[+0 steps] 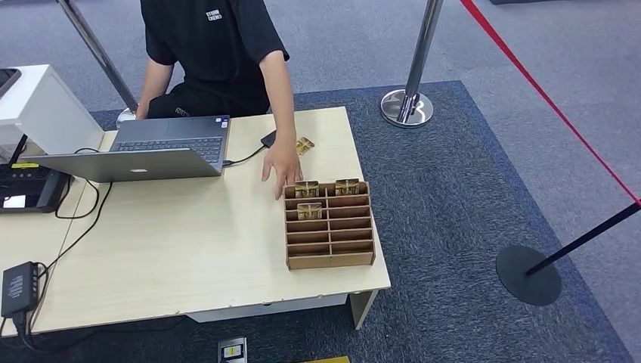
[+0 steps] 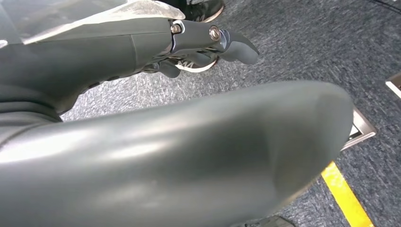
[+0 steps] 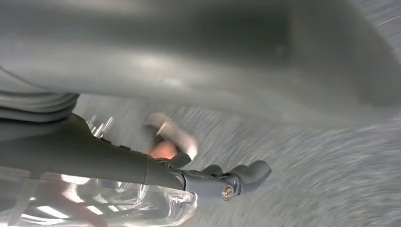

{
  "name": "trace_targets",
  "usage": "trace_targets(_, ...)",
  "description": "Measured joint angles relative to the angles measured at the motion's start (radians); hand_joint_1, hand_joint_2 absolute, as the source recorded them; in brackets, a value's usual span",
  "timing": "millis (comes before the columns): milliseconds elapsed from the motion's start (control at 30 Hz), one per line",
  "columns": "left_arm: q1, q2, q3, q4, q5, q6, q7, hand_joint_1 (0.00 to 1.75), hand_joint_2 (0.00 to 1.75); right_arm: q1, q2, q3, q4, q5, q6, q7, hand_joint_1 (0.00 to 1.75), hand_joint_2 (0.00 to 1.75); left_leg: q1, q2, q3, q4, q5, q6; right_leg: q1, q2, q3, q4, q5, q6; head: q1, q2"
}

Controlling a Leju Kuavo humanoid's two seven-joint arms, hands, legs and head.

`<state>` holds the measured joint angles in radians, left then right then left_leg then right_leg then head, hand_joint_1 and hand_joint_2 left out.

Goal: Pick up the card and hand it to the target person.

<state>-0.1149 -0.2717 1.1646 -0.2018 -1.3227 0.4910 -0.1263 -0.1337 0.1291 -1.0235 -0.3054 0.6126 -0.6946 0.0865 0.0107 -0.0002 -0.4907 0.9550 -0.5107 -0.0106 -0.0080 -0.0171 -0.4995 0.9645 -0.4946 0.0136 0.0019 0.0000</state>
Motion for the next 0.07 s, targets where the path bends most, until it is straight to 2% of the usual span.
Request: trace_targets(67,0.000,-0.001,0.000,0.000,-0.007,0.000,0.000,0.00,0.00,0.009,0.010,0.004,0.019,0.069,0.005,0.057,0.00,0.00,0.000,0.000,0.000,0.000,0.000,0.000,0.000,0.000,0.000,0.000,0.000,0.000,0.000,0.000)
